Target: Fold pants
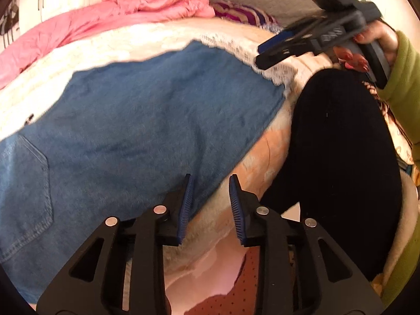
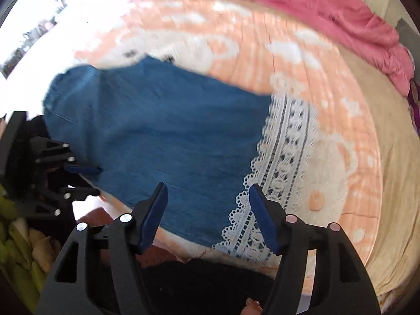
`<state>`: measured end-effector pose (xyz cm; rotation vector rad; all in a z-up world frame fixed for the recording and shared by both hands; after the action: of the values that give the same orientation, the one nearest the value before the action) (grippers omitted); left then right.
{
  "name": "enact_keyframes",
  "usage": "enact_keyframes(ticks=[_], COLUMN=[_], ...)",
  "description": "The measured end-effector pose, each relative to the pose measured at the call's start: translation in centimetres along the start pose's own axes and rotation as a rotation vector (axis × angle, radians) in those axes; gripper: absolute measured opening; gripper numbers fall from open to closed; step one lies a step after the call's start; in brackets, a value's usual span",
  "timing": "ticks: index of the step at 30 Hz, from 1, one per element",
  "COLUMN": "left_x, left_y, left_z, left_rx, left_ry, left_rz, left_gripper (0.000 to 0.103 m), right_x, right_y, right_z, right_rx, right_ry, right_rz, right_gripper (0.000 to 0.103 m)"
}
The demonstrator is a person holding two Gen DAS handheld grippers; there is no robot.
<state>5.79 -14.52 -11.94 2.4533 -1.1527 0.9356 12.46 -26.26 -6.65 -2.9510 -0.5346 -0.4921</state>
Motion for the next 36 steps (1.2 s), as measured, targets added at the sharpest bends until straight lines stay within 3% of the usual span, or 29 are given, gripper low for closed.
enact_keyframes(ticks=[3, 5, 8, 9, 11, 13, 17, 21, 23, 26, 31, 34, 36], left_x=[-0.2, -0.2, 0.6, 1.4, 2.9, 4.3, 6.5, 8.9, 9.5, 8.7, 6.0, 4.5, 4.7], left_y=[0.6, 0.9, 0.9, 0.7, -0.7, -2.9, -7.9, -12.6, -14.7, -17.9, -21.4, -21.9, -21.9], left_z=[-0.3, -0.8, -2.6, -3.8, -6.0, -7.7, -8.8, -8.4, -7.1, -3.8, 1.2, 3.2, 3.4], left_rx=[-0.007, -0.006, 0.003, 0.008, 0.061, 0.144, 0.307, 0.348, 0.361, 0.316, 0.214, 0.12, 0.105], left_ry=[0.001, 0.006, 0.065, 0.109, 0.183, 0.222, 0.221, 0.25, 0.229, 0.124, -0.018, -0.035, -0.016], left_rz=[0.009, 0.01, 0.005, 0.001, -0.013, -0.03, -0.057, -0.109, -0.135, -0.207, -0.337, -0.433, -0.433], left_gripper=[0.029, 0.029, 0.029, 0.03, 0.042, 0.051, 0.054, 0.071, 0.071, 0.071, 0.071, 0.071, 0.071], right_x=[-0.2, 0.5, 2.6, 3.7, 5.8, 7.9, 11.6, 12.9, 12.3, 10.1, 9.5, 9.3, 9.0], right_y=[-0.3, -0.6, -0.1, 0.6, 2.8, 6.6, 11.7, 13.3, 13.8, 13.6, 14.1, 13.7, 13.4], right_z=[2.2, 1.2, -1.7, -3.3, -5.4, -6.4, -5.7, -1.9, 0.7, 3.4, 4.6, 4.8, 4.5], right_rx=[0.014, 0.026, 0.077, 0.099, 0.124, 0.133, 0.215, 0.236, 0.211, 0.205, 0.2, 0.19, 0.191], right_ry=[-0.079, -0.037, 0.107, 0.188, 0.314, 0.379, 0.385, 0.294, 0.249, 0.177, 0.153, 0.153, 0.161], right_rz=[0.005, 0.005, 0.042, 0.075, 0.17, 0.337, 0.551, 0.587, 0.606, 0.581, 0.561, 0.535, 0.514], right_gripper=[0.068, 0.068, 0.069, 0.076, 0.085, 0.085, 0.085, 0.085, 0.085, 0.083, 0.079, 0.068, 0.06])
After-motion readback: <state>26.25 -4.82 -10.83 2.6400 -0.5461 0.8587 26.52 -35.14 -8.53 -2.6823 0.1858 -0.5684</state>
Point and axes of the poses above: each gripper's, at about its wrist camera, not at the fingertips, and z roughly the way its jaws point, y to its right, x to its top, the point moved 9 cm from there along z, roughly the way its jaws point, and after that the axes turned 12 degrees about z, right-handed, at the moved point
